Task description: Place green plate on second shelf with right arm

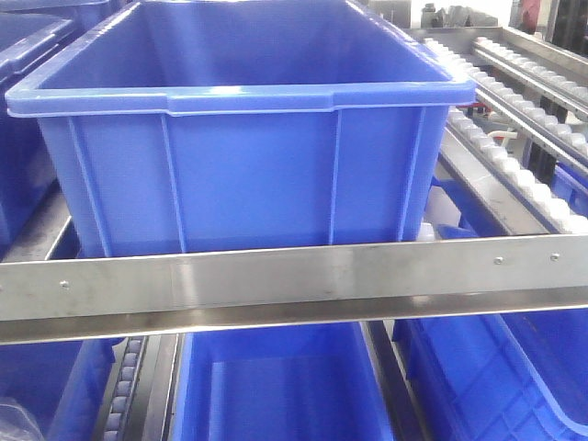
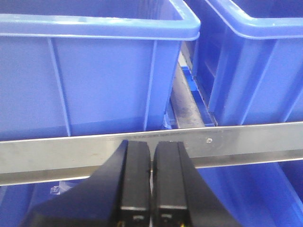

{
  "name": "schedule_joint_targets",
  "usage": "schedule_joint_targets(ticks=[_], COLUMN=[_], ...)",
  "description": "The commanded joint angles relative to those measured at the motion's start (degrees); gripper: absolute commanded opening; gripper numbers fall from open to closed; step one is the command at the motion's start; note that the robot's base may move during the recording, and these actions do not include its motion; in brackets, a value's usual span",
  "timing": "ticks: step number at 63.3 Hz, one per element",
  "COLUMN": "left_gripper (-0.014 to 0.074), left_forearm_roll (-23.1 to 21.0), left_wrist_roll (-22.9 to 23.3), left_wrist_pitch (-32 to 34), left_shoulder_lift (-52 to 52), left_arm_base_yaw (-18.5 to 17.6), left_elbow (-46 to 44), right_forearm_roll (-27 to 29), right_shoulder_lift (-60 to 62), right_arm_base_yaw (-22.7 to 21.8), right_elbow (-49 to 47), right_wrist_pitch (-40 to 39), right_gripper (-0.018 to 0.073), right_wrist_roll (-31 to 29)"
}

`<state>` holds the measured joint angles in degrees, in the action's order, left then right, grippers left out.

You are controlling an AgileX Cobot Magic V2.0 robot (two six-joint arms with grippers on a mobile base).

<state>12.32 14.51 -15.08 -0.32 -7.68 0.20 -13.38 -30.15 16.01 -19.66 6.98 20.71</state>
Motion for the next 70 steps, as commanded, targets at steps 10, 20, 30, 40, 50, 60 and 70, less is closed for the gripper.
schedule_joint_targets(ticks=[10,20,30,40,50,60,70], left_gripper=[0.0125,0.0125,0.0125,0.0125,0.0125,0.0125,0.0125], left_forearm_roll=[-0.1,-0.1,-0.1,-0.1,-0.1,-0.1,-0.1], left_wrist_roll=[0.32,0.32,0.32,0.32,0.32,0.32,0.32], left_wrist_pitch=[5.01,5.01,5.01,5.01,5.01,5.01,5.01], left_shoulder_lift=[-1.28,-1.28,-1.28,-1.28,-1.28,-1.28,-1.28], left_arm_base_yaw=[-0.06,-0.06,-0.06,-0.06,-0.06,-0.06,-0.06], left_elbow=[2.29,2.29,2.29,2.29,2.29,2.29,2.29], right_forearm_roll=[0.47,1.17,2.11,2.11,2.11,2.11,8.06], right_shoulder_lift=[17.5,28.1,31.86,31.81,31.82,31.82,31.82], right_arm_base_yaw=[-4.74,-7.75,-8.93,-8.93,-8.93,-8.93,-8.93], right_elbow=[10.87,17.55,21.16,21.13,21.13,21.13,21.13], right_wrist_pitch=[-4.89,-4.89,-5.73,-6.98,-7.46,-7.69,-6.98], right_gripper=[0.0055,0.0055,0.0055,0.0055,0.0055,0.0055,0.0055], right_wrist_roll=[0.09,0.24,0.39,0.39,0.39,0.39,-2.99])
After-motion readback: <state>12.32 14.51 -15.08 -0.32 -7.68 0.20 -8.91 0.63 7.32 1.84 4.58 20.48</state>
